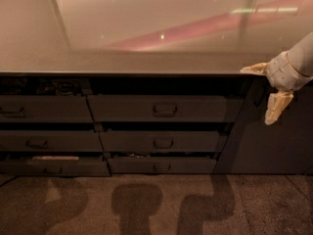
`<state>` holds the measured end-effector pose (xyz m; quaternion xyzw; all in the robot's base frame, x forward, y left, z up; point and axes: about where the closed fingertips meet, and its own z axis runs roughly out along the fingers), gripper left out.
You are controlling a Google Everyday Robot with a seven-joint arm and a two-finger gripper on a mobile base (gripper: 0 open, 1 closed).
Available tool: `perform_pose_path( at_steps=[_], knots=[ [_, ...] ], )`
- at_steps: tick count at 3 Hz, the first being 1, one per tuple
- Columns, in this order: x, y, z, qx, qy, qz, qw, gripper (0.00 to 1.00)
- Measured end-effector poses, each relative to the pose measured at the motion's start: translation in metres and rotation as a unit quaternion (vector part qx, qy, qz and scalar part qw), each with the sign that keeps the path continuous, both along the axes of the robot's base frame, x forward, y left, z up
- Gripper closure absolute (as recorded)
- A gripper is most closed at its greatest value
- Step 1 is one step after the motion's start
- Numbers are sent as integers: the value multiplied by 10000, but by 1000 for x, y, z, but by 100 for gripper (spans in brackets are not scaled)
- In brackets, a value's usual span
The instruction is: Open top drawer
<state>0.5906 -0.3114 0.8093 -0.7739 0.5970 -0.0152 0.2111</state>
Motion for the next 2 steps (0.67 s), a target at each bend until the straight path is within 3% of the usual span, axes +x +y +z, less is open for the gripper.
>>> perform_pose_path(
  at_steps=[1, 2],
  knots=[
    [2, 2, 1, 39, -12, 25, 10000, 0],
    [19, 1, -31, 71, 538, -91, 9985, 0]
  ],
)
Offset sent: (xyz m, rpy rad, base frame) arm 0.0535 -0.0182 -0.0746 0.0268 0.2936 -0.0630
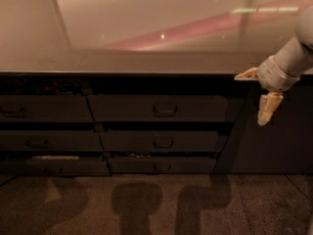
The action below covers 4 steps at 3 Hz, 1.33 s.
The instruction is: Open top drawer
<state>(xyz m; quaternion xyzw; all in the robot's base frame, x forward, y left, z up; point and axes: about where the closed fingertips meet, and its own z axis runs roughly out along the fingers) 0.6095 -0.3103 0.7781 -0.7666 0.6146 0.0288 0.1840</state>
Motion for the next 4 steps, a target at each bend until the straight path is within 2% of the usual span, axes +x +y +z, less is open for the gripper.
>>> perform_pose_path(
  at_steps=[1, 2, 3, 4],
  knots=[
    [13, -1, -45, -67, 624, -31, 9980, 0],
    [19, 0, -73, -143, 988, -21, 9950, 0],
    [19, 0, -76, -142, 1008, -19, 9948, 0],
    [14, 0, -68, -36, 673, 90, 9977, 0]
  ],
)
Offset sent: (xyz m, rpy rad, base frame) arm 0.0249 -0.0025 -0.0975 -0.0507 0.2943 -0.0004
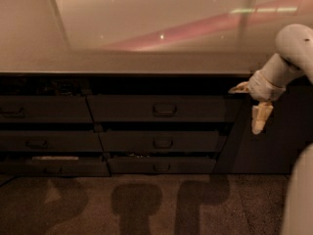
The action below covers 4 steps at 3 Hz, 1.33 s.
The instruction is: Open top drawer
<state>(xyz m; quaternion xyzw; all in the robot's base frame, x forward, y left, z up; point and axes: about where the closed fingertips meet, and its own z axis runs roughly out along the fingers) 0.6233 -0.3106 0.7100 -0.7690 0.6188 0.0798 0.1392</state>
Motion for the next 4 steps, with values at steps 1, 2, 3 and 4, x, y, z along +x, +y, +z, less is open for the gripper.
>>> perform_pose_path(
  at_steps=[1, 2, 3, 4],
  knots=[
    [-26, -19, 35, -156, -874, 219, 9958, 0],
    [-63, -8, 26, -42, -1803, 478, 9824, 0],
    [-62, -8, 26, -43, -1800, 479, 9825, 0],
    [-40, -25, 20, -83, -1564, 116, 9876, 0]
  ],
)
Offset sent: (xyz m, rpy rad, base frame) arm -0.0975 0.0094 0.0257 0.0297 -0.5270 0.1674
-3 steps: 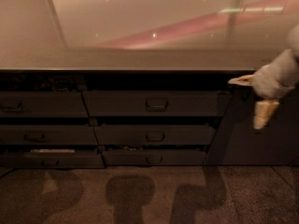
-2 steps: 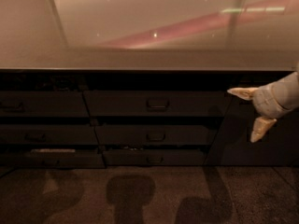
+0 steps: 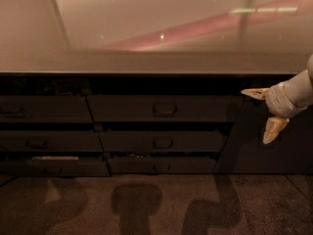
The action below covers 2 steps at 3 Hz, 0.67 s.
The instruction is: Open top drawer
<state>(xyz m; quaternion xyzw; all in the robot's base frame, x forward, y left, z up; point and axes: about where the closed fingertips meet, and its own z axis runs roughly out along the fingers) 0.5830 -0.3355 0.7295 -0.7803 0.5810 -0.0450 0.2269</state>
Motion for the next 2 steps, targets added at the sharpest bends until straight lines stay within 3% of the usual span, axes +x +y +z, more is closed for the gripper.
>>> perform_pose_path(
  at_steps=[1, 2],
  knots=[
    [29, -18, -4, 148, 308, -355, 9988, 0],
    [49, -31, 1, 262, 423, -578, 9971, 0]
  ],
)
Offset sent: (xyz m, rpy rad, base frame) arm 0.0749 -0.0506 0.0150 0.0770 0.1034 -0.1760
